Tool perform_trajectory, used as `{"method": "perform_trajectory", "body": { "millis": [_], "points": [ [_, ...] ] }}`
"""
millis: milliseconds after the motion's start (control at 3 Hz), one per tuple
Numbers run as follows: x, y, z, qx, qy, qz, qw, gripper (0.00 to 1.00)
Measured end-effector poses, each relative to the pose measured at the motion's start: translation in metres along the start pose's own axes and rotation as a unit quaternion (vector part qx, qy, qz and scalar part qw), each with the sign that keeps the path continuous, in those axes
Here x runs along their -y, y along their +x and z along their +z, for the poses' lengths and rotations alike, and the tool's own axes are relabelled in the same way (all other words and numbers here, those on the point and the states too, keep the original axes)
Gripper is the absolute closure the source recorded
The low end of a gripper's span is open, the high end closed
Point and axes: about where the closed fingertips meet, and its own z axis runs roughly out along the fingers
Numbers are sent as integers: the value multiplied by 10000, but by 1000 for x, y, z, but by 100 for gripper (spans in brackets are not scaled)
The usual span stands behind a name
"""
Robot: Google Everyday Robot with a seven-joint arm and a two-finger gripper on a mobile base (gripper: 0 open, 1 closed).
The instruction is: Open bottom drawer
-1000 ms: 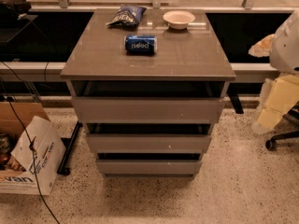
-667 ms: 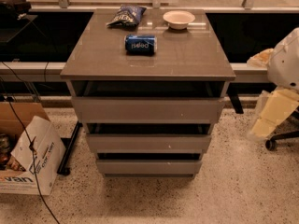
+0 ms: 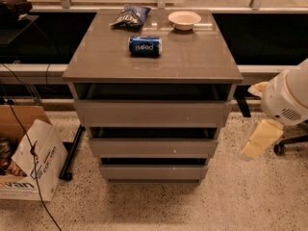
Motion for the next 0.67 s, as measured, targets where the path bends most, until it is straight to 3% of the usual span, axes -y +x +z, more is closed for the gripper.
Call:
{"method": "perform_trajectory", "body": {
  "millis": [667],
  "points": [
    [-3, 3, 22, -32, 52, 149, 9999, 0]
  ]
}}
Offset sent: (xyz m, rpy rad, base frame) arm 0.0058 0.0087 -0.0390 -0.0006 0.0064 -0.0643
